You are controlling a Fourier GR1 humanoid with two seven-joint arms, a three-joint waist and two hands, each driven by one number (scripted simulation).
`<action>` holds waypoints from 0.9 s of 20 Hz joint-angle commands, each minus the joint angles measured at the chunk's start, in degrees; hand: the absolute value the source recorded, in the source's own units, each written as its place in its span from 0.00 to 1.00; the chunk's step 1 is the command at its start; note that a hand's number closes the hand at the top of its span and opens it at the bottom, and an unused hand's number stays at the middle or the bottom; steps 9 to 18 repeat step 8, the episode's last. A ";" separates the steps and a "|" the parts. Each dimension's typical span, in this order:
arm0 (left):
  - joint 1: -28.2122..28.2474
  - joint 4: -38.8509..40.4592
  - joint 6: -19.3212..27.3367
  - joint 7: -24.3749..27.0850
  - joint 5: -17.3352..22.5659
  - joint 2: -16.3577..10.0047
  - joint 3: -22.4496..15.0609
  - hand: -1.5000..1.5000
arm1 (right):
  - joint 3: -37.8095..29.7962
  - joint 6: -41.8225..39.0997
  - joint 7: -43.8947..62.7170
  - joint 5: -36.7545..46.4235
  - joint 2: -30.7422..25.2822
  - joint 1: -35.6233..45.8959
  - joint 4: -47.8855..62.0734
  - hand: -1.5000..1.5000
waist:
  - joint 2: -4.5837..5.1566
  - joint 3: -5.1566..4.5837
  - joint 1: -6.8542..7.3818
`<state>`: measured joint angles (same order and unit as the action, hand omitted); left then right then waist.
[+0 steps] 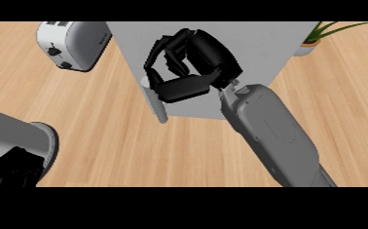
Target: Pick up the bottled water, place it into the cabinet and close the cabinet
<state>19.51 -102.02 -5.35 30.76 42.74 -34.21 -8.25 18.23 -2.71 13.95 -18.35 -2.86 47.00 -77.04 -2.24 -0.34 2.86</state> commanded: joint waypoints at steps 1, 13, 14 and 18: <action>-0.83 -0.26 0.22 -0.11 -0.60 0.46 -0.30 1.00 | -7.43 0.90 -1.94 1.15 -4.82 2.52 12.18 1.00 | 3.62 0.31 0.08; -2.03 -1.22 0.60 -1.47 -0.55 0.46 -0.61 1.00 | -7.55 -0.69 -4.22 1.24 -5.68 1.74 12.37 1.00 | 3.59 0.28 -0.09; -2.03 -1.22 0.60 -1.47 -0.55 0.46 -0.61 1.00 | -7.55 -0.69 -4.22 1.24 -5.68 1.74 12.37 1.00 | 3.59 0.28 -0.09; -2.03 -1.22 0.60 -1.47 -0.55 0.46 -0.61 1.00 | -7.55 -0.69 -4.22 1.24 -5.68 1.74 12.37 1.00 | 3.59 0.28 -0.09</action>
